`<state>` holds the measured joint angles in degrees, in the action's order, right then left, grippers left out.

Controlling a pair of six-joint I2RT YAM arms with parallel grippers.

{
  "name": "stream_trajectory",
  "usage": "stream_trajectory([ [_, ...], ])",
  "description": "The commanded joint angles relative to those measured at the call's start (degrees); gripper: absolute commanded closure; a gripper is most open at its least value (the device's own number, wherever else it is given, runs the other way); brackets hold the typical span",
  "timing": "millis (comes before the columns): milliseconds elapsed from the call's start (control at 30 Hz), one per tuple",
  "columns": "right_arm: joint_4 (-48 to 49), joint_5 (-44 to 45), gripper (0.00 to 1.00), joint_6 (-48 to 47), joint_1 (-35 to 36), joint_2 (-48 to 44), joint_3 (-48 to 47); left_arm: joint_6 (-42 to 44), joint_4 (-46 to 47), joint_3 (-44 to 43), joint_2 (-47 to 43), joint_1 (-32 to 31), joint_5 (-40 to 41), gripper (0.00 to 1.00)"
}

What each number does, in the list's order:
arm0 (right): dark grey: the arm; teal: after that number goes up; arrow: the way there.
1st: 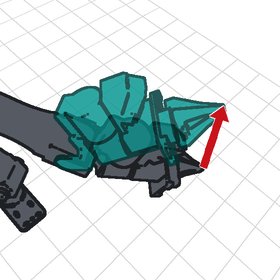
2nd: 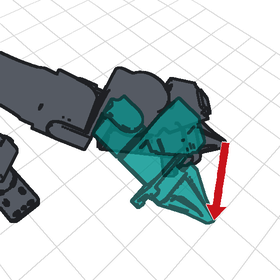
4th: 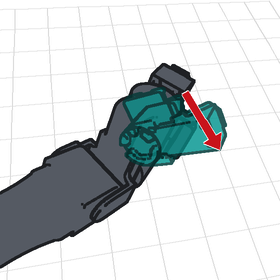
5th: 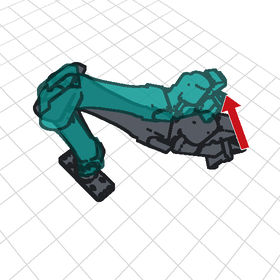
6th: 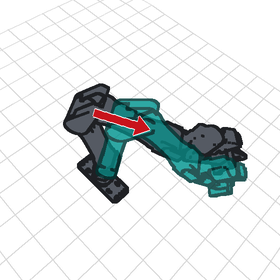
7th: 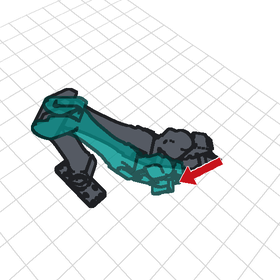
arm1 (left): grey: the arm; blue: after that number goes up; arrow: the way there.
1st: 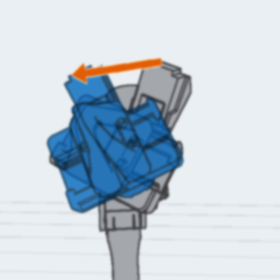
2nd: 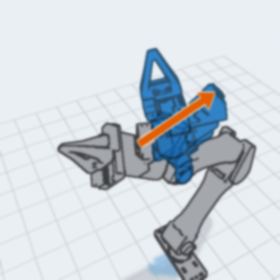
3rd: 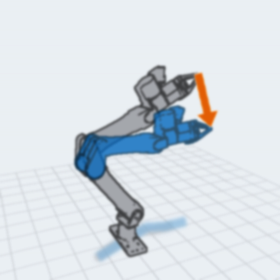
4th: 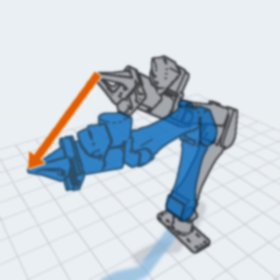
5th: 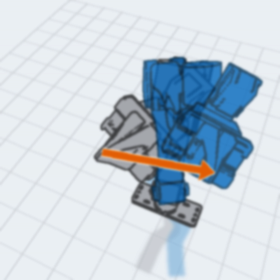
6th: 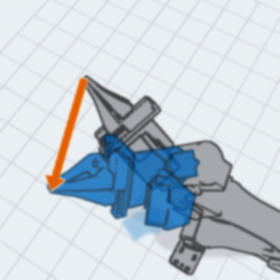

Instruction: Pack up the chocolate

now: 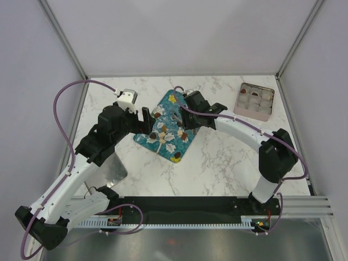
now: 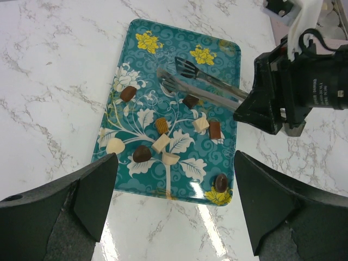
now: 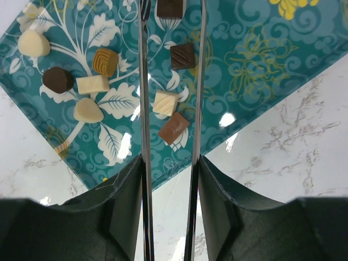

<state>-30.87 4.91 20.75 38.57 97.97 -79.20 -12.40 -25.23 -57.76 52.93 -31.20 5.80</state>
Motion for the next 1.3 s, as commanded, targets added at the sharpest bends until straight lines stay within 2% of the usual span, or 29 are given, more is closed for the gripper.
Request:
stream_trajectory([
  [0,2.05,3.35,0.5,0.78,1.42,1.51,-2.89,0.89,1.06,-0.78,-0.19,0.35,0.7,0.05],
  [567,0.29,6.52,0.52,0.25,5.03,4.59,-3.24,0.89,0.98,-0.78,-0.46,0.35,0.7,0.05],
  [1000,-2.17,6.87,0.63,-0.71,5.03,3.1,-3.5,0.89,0.98,-0.78,-0.37,0.44,0.61,0.05],
  [1267,-4.02,6.69,0.64,-1.51,3.01,1.09,-5.09,0.89,1.06,-0.78,-0.28,0.44,0.7,0.05],
])
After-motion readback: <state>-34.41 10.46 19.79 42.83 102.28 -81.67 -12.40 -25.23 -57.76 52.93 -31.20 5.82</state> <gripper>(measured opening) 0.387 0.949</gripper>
